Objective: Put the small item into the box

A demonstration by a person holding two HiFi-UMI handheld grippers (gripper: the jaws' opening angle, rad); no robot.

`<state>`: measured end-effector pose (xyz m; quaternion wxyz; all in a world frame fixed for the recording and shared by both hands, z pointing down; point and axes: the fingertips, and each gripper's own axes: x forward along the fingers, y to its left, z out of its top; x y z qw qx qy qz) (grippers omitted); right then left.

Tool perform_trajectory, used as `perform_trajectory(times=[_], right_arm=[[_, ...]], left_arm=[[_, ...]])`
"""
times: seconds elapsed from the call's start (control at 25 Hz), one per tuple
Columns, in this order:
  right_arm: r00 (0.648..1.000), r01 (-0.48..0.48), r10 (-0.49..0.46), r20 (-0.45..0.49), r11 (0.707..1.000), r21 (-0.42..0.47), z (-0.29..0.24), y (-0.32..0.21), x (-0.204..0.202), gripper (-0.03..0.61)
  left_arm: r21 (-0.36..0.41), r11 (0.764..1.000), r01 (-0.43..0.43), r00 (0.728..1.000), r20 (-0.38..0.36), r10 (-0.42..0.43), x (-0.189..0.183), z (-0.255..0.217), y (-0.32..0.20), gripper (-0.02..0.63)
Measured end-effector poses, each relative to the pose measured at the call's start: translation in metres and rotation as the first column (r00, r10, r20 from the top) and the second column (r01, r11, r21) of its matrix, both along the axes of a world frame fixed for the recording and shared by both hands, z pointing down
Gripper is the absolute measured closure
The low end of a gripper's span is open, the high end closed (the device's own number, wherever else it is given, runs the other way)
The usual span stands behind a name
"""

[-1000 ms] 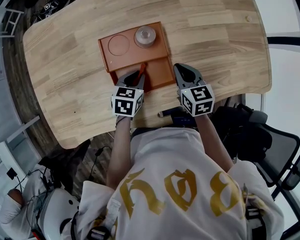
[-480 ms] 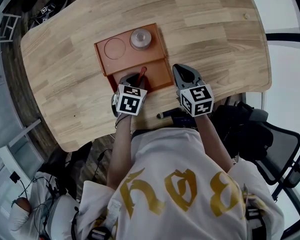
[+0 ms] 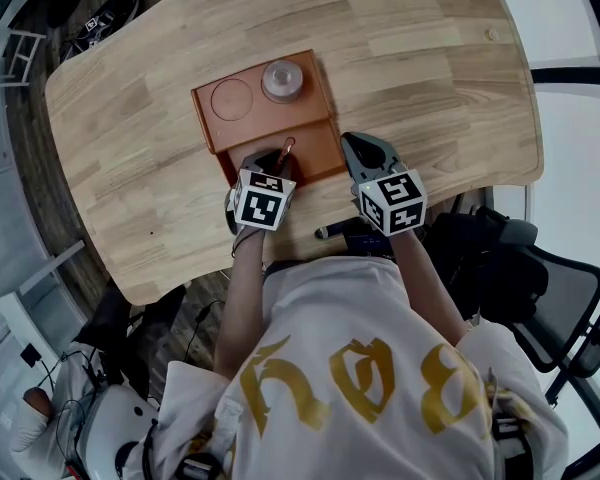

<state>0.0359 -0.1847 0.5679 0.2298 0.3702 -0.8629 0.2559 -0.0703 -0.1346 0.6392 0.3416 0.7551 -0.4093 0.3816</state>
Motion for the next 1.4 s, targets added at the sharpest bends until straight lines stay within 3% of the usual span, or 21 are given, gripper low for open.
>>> perform_trajectory(times=[0.32, 0.6, 0.92, 1.2, 1.4], right_arm=[[1.0, 0.005, -0.005, 0.006, 1.0, 0.02, -0.008, 0.002, -0.001, 0.566], [1.0, 0.009, -0.01, 0.014, 0.999, 0.038, -0.016, 0.006, -0.004, 0.566], [1.0, 0.017, -0.018, 0.018, 0.997, 0.071, -0.028, 0.01, -0.007, 0.566], [0.999, 0.024, -0.026, 0.023, 0.995, 0.102, -0.04, 0.013, -0.007, 0.566], [0.999, 0.013, -0.018, 0.032, 0.991, 0.133, -0.055, 0.015, -0.006, 0.566]], left_arm=[[0.047, 0.999, 0.015, 1.0, -0.015, -0.015, 0.0, -0.011, -0.004, 0.552], [0.124, 0.986, 0.109, 0.987, -0.133, -0.092, -0.002, -0.038, -0.013, 0.566], [0.192, 0.951, 0.243, 0.955, -0.218, -0.2, -0.019, -0.066, -0.019, 0.597], [0.246, 0.919, 0.309, 0.932, -0.272, -0.241, -0.029, -0.089, -0.018, 0.601], [0.311, 0.897, 0.313, 0.929, -0.295, -0.223, -0.027, -0.112, -0.016, 0.601]])
